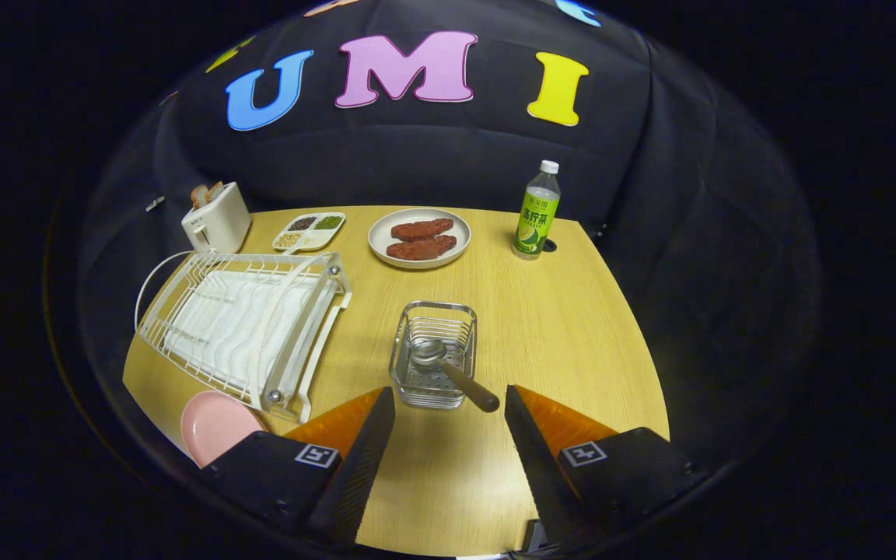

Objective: Take the plate from the dish rack, then take the spoon from the basket and place it into the plate.

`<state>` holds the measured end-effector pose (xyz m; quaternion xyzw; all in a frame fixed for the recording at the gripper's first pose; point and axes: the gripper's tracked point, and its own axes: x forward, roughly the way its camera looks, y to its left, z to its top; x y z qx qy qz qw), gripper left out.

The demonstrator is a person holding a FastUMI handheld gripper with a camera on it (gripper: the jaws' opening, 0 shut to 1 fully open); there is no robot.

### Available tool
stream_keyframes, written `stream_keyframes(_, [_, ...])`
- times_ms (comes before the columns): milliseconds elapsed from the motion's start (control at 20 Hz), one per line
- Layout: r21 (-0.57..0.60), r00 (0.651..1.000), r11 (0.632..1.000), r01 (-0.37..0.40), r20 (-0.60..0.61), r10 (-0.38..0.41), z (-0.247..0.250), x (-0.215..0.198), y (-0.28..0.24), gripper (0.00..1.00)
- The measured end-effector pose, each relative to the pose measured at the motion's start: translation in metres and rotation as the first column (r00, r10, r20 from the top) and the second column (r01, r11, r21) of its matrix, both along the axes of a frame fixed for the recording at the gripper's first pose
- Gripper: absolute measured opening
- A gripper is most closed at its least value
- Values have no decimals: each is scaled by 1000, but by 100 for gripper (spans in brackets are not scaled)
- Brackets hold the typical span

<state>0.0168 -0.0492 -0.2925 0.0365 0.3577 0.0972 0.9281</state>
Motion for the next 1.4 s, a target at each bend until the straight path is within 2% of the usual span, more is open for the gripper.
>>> stream_keyframes(150, [-9,999,1000,-9,-30,9,-16,9,-3,79])
stream_keyframes(250, [-6,999,1000,-6,-48,6,-22,12,-4,68])
stream_keyframes(300, [-3,999,1000,-2,-50,2,-22,14,-5,52])
stream_keyframes(400, [16,999,1000,1,-45,0,-20,15,-3,35])
stream_keyframes(550, [29,999,999,-16,-51,17,-16,11,1,29])
stream_keyframes(650, [78,997,996,-39,-61,44,-16,10,16,20])
stream_keyframes(750, [69,997,996,-48,-59,52,-15,11,18,13])
stream_keyframes(900, [80,997,996,-27,-63,33,-13,11,18,9])
stream_keyframes(1400, [61,999,997,43,8,-44,30,30,-1,9])
